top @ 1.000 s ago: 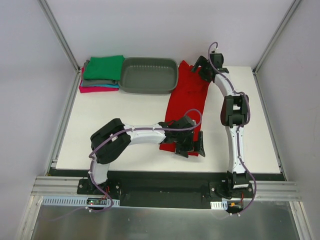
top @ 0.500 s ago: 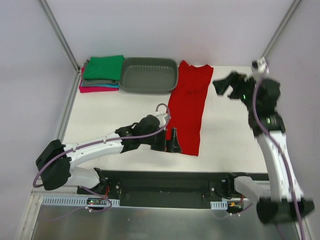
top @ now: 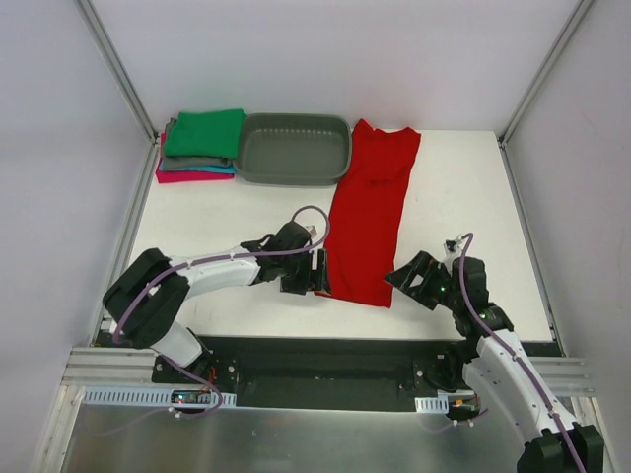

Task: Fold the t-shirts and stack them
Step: Grab the bottom of the folded rectangular tshirt with both arms

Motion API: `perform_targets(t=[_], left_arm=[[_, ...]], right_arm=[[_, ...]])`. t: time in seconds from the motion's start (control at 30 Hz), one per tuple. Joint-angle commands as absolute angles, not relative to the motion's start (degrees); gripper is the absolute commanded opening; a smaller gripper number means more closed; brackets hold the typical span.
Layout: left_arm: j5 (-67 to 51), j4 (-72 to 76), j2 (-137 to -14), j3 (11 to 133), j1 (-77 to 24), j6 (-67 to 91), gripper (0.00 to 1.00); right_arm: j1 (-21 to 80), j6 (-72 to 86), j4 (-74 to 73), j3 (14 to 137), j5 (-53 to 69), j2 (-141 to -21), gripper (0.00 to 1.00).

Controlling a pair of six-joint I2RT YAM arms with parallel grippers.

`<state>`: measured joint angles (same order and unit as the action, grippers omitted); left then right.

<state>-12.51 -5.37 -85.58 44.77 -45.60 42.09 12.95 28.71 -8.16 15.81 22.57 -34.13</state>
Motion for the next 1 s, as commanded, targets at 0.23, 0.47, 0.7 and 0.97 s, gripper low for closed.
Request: perform_targets(t=[0.23,0.47,0.7,0.97], left_arm=[[-16.44,-5.19,-95.71,48.43,-45.09,40.25,0.28],[-15.03,-3.96,-95.98,47.64,-45.26,40.16,0.0],[-15.82,-0.79,-92.73,43.16,-47.54,44.11,0.0],[-14.94,1.49,-89.39,40.43,-49.31,47.55,0.0]], right_arm=[[14.68,34.72,-13.09,16.17,14.94,-32.52,0.96],[15.38,34.28,-15.64,15.56,14.41,-33.13,0.96],[20.91,33.93,-18.1,16.35,12.84,-36.2,0.99],[22.06,34.54,-22.06,16.34,9.75,-34.8,0.86]])
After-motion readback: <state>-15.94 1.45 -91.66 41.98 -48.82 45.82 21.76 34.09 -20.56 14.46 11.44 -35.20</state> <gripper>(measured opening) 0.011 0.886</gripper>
